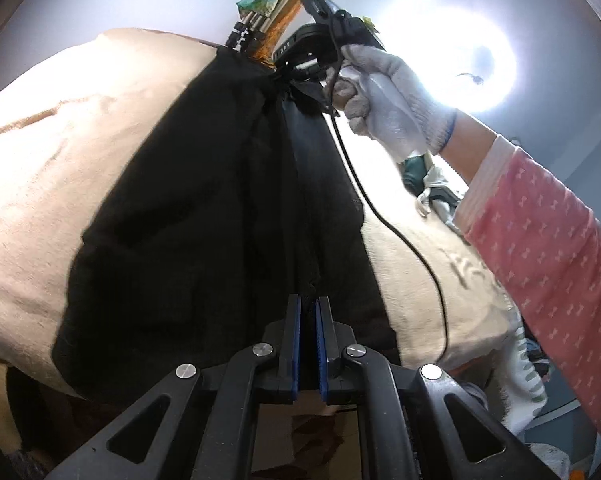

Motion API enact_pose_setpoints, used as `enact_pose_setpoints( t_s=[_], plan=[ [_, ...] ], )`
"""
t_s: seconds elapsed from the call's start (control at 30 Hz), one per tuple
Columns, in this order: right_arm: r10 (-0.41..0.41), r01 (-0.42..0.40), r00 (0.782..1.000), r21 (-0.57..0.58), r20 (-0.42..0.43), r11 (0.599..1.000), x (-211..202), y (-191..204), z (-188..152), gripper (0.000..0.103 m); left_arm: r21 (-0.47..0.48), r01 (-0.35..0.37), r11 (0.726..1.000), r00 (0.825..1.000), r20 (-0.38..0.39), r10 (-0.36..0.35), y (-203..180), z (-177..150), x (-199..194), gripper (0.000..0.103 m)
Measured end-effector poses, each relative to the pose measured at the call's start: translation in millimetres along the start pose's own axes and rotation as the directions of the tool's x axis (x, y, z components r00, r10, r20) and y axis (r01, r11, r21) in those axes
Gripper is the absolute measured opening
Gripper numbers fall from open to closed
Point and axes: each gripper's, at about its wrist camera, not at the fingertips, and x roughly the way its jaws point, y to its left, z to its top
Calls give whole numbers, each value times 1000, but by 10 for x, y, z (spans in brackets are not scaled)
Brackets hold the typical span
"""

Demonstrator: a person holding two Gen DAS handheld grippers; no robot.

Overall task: Fold small clothes
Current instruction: 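Grasp the hem with the left tool while the right tool grasps the shoulder again, then hold the black t-shirt with both tools and fold it lengthwise in half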

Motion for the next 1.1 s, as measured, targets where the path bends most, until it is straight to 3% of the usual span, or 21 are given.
enact_pose_setpoints(
  t_s=[0.07,0.17,0.27,0.3,0.37,0.43,0.57,0.6,0.67,0.7,0.83,0.97,1.1],
  plan=[
    [68,-67,998,23,-10,997,-22,-57,-46,24,0,4,1000,1000,-2,-4,15,3,-2,4],
    [228,-234,971,104,73,967,-334,-369,-187,54,8,4,1000,1000,-2,-4,46,25,29,5],
    [301,-337,933,183,198,924,-670,-802,-327,57,8,10,1000,1000,-11,-10,76,15,58,5],
    [292,-341,929,213,228,916,-737,-951,-368,57,5,13,1000,1000,-12,-13,83,7,62,5],
    [204,-279,946,310,254,909,-765,-1286,-437,57,0,16,1000,1000,-13,-16,94,15,66,5],
    [130,-207,968,385,216,900,-651,-1510,-491,57,-1,18,1000,1000,-14,-18,104,20,66,5],
    [94,-142,987,426,132,894,-304,-1576,-542,57,-2,16,1000,1000,-13,-16,111,52,74,5],
    [106,-149,987,419,123,895,-237,-1550,-542,56,-1,16,1000,1000,-13,-16,108,58,75,5],
    [140,-174,984,397,114,901,-173,-1487,-523,34,1,18,1000,1000,-14,-18,103,62,73,7],
    [158,-187,982,384,107,904,-139,-1450,-485,7,2,18,1000,1000,-14,-18,100,62,70,11],
    [164,-196,978,304,126,932,-334,-1296,-292,4,10,25,1000,1000,-13,-25,97,65,24,26],
    [184,-223,968,248,170,943,-558,-1111,0,4,6,32,999,999,-7,-32,126,66,-58,33],
    [165,-194,975,206,150,959,-443,-829,327,4,2,27,1000,999,22,-27,154,111,-193,37]
  ],
)
